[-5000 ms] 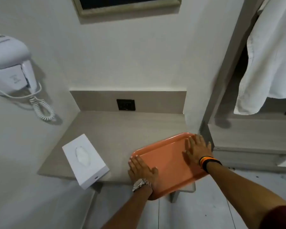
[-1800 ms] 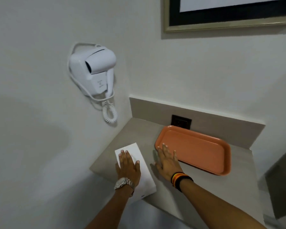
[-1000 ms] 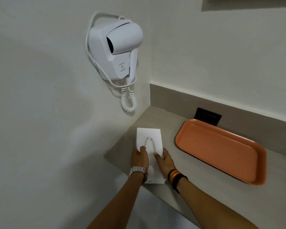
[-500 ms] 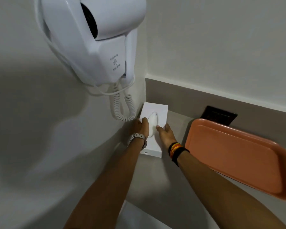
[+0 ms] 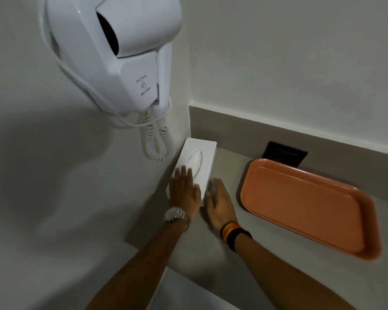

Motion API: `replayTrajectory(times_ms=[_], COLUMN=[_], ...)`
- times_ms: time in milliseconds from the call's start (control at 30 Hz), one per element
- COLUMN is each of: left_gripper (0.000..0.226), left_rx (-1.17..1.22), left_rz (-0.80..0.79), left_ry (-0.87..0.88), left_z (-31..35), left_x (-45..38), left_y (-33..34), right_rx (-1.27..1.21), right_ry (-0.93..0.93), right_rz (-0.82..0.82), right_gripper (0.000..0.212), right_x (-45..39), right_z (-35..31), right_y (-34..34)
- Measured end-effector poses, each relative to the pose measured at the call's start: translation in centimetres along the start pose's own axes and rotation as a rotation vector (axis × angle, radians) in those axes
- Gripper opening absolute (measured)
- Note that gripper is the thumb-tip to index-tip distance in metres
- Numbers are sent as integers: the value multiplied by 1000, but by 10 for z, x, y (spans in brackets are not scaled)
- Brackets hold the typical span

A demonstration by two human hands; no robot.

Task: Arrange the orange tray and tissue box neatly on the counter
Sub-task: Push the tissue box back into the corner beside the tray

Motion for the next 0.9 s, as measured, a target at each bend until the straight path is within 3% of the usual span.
replayTrajectory(times_ms=[133,333,900], left_gripper=[69,78,96], left_rx=[-97,-216,-379], left_rz=[12,-84,-257], left_ry=[179,203,244], left_z=[29,47,-8], left_x=[64,85,43], left_y=[24,38,40], right_rx=[398,755,783], right_ry=[-120,-162,-162], right_rz=[27,-38,24], right_gripper=[60,68,69], right_x=[59,88,91], right_z=[51,91,104], right_y=[9,19,15])
Point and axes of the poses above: each hand's wrist, its own x-axis away from the middle knuckle, its own y-axis out of the palm, z = x × y, the point moved 10 cm from there along -x, towards the middle knuckle, and after that the axes turned 8 degrees about y, right-handed, at the moved point
